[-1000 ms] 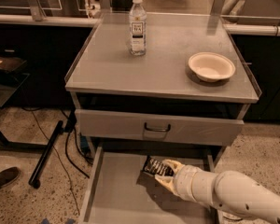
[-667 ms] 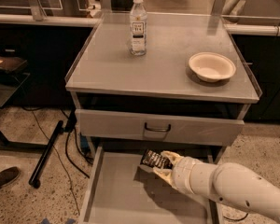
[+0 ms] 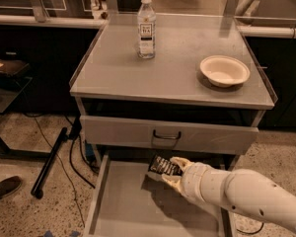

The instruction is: Pick rxbar chocolate from middle drawer and place on counter

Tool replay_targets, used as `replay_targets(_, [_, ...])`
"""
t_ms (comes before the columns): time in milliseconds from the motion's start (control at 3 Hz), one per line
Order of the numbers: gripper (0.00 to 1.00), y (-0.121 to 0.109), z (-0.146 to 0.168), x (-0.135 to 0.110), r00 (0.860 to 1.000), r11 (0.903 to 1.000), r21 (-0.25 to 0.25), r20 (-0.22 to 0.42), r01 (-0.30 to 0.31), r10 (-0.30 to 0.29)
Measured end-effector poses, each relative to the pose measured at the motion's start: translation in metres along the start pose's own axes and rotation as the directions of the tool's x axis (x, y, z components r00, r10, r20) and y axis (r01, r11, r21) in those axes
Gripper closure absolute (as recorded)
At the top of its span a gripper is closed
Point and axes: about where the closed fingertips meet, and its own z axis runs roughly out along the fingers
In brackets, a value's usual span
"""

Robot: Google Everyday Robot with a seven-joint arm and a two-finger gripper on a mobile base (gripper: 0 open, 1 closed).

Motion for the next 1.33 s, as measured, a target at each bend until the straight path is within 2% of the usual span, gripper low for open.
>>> replay_targets(333, [1.0, -0.02, -0.012, -0.019, 1.0, 0.9996, 0.025, 0.006, 0.012, -0.012])
replay_targets(667, [1.0, -0.046, -0.027, -0.062, 0.997, 0.9966, 0.039, 0.026, 0.073, -0.074])
replay_targets(1333, [1.0, -0.051, -0.03, -0.07, 0.996, 0.9955, 0.049, 0.036, 0.081, -0.083])
